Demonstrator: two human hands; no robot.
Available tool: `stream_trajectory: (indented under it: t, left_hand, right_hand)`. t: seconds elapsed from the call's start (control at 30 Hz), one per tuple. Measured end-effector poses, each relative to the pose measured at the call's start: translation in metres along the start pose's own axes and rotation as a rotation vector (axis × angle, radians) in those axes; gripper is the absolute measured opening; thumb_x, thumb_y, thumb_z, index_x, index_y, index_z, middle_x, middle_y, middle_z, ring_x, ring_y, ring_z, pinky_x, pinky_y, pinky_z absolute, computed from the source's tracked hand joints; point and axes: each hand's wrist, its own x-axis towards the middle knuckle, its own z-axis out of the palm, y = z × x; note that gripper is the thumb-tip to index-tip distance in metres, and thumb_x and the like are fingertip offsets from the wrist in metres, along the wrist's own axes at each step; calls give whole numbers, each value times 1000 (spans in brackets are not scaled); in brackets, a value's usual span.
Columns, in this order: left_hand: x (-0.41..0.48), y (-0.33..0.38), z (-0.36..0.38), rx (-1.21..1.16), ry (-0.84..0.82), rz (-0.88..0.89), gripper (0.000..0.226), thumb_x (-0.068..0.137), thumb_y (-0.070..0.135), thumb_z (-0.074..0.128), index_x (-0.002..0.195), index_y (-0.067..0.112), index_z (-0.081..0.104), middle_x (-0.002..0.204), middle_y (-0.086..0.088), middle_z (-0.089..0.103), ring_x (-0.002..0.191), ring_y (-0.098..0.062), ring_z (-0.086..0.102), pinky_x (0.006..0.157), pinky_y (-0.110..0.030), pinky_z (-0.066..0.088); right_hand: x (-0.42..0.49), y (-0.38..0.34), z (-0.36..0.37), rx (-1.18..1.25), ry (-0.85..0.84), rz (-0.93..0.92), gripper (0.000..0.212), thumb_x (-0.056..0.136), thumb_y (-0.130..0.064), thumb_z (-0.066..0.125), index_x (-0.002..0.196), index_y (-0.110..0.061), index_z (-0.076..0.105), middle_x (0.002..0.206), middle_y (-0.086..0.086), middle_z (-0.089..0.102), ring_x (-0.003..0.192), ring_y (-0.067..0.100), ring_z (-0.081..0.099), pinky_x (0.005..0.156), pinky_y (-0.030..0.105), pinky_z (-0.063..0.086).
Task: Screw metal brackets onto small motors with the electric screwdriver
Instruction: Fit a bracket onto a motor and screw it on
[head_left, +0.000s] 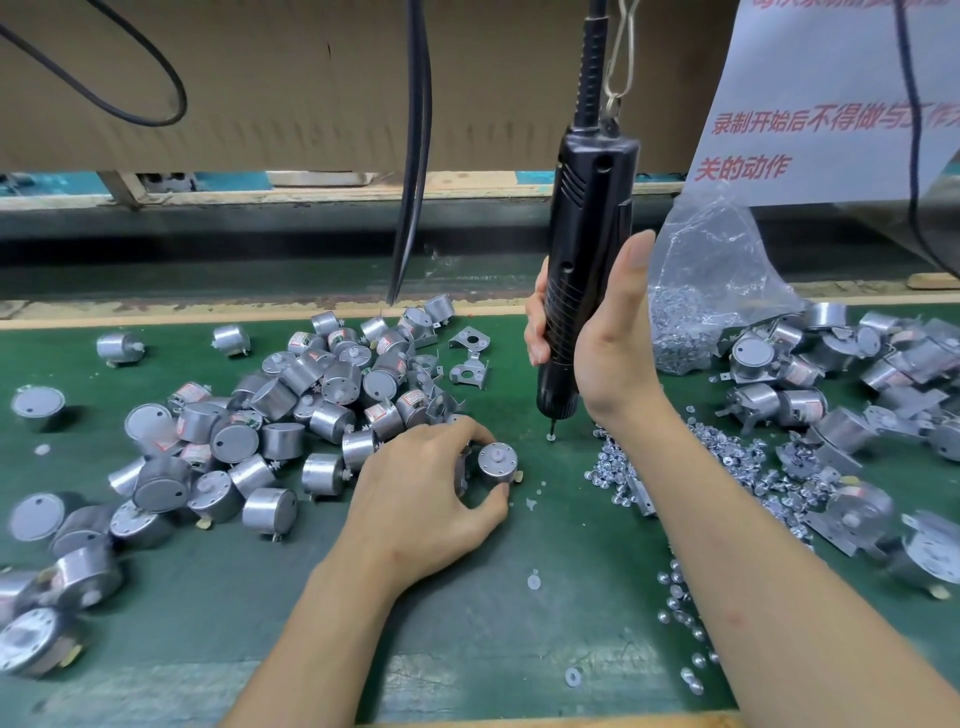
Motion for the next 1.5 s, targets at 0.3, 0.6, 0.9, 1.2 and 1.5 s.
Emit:
stream_trajectory:
  t: [0.3, 0.6, 0.9, 1.2, 1.5]
  left_hand:
    - [-2, 1, -1, -85, -19, -26, 37, 72, 56, 58, 103, 40, 44, 63, 14, 50, 70, -3, 52, 57, -26, 38]
    - [0, -10, 4, -479, 53, -187, 38, 89, 36, 54, 114, 47, 28, 101, 27, 50, 87, -5, 55, 76, -23, 44]
    - [1, -7, -4, -210, 85, 67, 58, 91, 17, 68, 145, 15, 47, 115, 7, 47, 85, 7, 52, 80, 0, 33]
    - [-1, -3, -10, -242, 29, 95, 44, 77, 25, 79, 117, 21, 62, 89, 28, 52, 77, 9, 51, 72, -2, 34]
    - [1, 0, -8, -229, -10, 126, 34, 83, 28, 76, 114, 24, 63, 101, 18, 58, 84, -3, 56, 74, -5, 36]
  right_hand:
    - [0, 0, -1, 1, 4, -9, 76, 65, -101, 34, 65, -29, 59, 60, 6, 52, 48, 23, 46, 54, 36, 39]
    - [1, 0, -2, -4, -5, -14, 77, 64, -101, 33, 63, -29, 59, 59, 3, 53, 48, 23, 46, 55, 36, 40]
    - [1, -3, -1, -18, -6, -68, 74, 71, -95, 38, 74, -25, 61, 62, -2, 58, 50, 20, 52, 55, 33, 46]
    - [1, -10, 0, -17, -1, -73, 63, 93, -70, 32, 87, -12, 58, 71, 3, 58, 58, 21, 53, 61, 39, 46]
    - [-7, -15, 11, 11, -73, -116, 86, 77, -82, 33, 94, 0, 53, 65, -2, 56, 44, 18, 50, 47, 31, 43]
